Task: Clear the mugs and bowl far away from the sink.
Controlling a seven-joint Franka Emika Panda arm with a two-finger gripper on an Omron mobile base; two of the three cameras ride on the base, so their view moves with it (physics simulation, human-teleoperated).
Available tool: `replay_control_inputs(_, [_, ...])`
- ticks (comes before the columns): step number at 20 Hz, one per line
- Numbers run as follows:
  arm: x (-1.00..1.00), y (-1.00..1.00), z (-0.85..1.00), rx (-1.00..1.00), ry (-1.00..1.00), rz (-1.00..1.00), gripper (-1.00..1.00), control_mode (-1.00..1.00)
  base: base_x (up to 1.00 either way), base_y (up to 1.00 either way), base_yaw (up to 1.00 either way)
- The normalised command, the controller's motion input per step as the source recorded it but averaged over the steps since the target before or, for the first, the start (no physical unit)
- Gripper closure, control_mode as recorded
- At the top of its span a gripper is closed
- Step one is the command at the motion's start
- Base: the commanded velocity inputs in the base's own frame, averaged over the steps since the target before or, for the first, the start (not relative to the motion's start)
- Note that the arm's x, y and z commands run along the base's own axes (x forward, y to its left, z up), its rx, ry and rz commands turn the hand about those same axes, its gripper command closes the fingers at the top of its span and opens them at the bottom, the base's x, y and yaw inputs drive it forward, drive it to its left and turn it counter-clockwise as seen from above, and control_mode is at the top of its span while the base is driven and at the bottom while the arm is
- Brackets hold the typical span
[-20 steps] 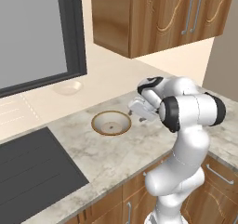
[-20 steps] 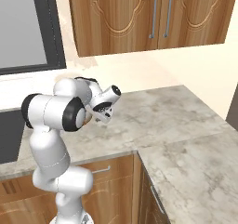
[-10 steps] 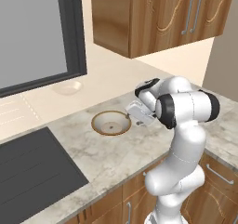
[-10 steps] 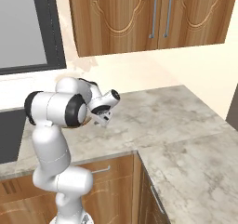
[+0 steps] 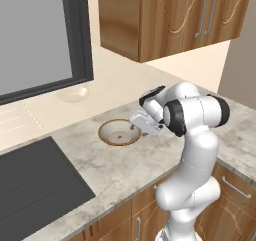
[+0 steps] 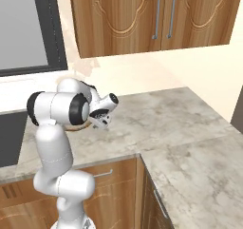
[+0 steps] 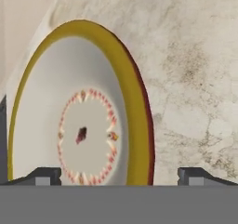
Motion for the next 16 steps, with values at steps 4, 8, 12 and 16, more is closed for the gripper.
replay_control_inputs(4, [0.09,0.19,-0.21,0.00,0.00,0.00,-1.00,-1.00,0.00,0.00,0.00])
replay_control_inputs(8, [0.28,0.15,-0.29,0.00,0.00,0.00,-1.00,-1.00,0.00,0.00,0.00])
replay_control_inputs(12, [0.25,0.18,-0.27,0.00,0.00,0.00,-1.00,-1.00,0.00,0.00,0.00])
replay_control_inputs(16, [0.12,0.74,-0.43,0.00,0.00,0.00,1.00,-1.00,0.00,0.00,0.00])
